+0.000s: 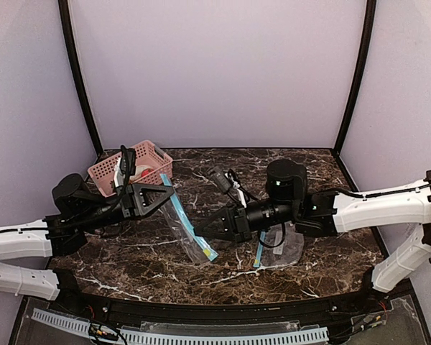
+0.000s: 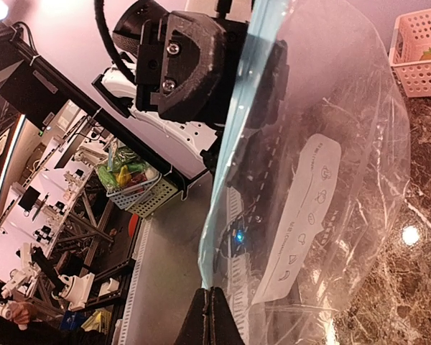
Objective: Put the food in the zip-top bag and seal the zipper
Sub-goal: Pass from the right arm to the left, then pass from the left arm to the right
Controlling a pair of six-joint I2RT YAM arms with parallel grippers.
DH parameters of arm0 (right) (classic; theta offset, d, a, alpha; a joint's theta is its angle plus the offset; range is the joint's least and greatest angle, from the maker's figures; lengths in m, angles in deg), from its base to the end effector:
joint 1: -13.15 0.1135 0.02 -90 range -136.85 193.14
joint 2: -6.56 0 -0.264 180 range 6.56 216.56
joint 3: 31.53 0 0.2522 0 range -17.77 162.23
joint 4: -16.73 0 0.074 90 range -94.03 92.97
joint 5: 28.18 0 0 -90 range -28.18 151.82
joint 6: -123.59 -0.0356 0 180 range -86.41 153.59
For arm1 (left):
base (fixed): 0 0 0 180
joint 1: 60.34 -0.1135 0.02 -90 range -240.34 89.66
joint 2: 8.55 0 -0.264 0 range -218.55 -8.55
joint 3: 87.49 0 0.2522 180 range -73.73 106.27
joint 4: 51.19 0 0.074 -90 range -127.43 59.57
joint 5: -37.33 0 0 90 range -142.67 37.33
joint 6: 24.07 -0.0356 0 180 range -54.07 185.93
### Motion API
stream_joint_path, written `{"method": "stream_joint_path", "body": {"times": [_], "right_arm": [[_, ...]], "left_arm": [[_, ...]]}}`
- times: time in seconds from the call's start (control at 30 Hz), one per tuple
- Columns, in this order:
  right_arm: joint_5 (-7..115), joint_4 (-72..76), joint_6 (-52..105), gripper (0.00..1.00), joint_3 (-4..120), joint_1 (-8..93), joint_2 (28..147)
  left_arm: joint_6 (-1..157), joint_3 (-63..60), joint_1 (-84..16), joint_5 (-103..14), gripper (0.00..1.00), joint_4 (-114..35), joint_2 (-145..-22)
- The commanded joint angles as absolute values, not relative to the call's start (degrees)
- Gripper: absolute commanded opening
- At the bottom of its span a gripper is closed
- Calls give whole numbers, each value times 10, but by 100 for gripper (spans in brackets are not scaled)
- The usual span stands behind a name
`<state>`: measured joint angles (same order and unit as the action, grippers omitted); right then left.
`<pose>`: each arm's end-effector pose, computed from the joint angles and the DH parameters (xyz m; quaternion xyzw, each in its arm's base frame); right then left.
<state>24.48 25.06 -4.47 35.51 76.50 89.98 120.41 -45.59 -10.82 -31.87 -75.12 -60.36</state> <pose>0.1301 0.3073 0.2903 -0.3614 0.6520 0.6338 0.2064 0.1263 -0.1674 0.3036 0.1159 0.6110 -0.6793 0.3897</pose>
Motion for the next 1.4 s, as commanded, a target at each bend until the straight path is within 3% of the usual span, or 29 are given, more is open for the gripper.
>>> {"method": "stream_joint_path", "body": {"times": [0.0,0.1,0.27,0.33,0.43,0.7,0.9,1.37], "right_arm": [[243,227,-32,0,370,761,909],[263,203,-23,3,375,762,903],[415,53,53,45,444,790,896],[494,-13,79,55,481,809,903],[589,-76,95,61,527,831,925],[731,-155,91,51,617,875,1008],[752,-188,84,45,669,888,1063],[746,-210,67,43,720,898,1124]], "left_arm": [[1204,-452,-106,-322,16,-765,-608],[1203,-451,-106,-328,7,-747,-611],[1176,-420,-107,-363,1,-615,-611],[1165,-403,-107,-385,1,-555,-613],[1160,-376,-106,-418,1,-485,-625],[1183,-361,-106,-474,1,-392,-641],[1190,-364,-106,-481,1,-378,-642],[1201,-376,-105,-487,1,-377,-630]]}}
